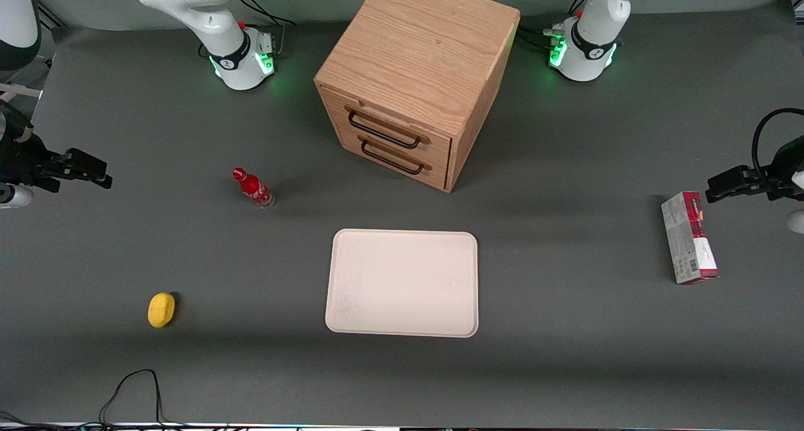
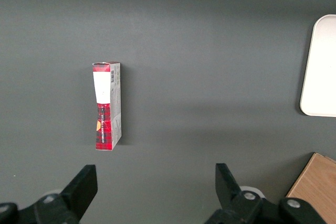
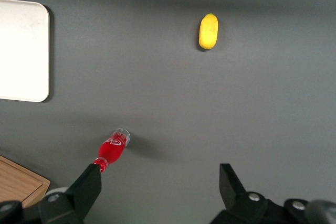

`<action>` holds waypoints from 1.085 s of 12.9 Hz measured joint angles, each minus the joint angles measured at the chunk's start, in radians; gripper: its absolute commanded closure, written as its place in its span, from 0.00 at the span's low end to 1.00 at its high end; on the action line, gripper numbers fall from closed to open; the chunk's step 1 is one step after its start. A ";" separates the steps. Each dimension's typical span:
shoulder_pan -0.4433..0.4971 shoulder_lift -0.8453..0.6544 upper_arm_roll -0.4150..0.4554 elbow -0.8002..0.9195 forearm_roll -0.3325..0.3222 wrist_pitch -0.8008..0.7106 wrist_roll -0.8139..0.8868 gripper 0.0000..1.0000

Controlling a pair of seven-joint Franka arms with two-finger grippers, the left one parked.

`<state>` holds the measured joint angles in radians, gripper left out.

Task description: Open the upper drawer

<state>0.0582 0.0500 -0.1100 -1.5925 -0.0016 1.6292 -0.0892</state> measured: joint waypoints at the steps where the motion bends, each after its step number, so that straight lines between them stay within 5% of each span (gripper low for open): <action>1: 0.000 0.000 0.000 0.000 0.000 0.000 0.000 0.00; 8: 0.032 0.002 0.005 0.008 0.002 0.000 -0.005 0.00; 14: 0.280 0.034 0.014 0.039 0.007 0.001 -0.004 0.00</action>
<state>0.3383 0.0838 -0.0963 -1.5537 0.0058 1.6299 -0.0927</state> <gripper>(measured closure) 0.000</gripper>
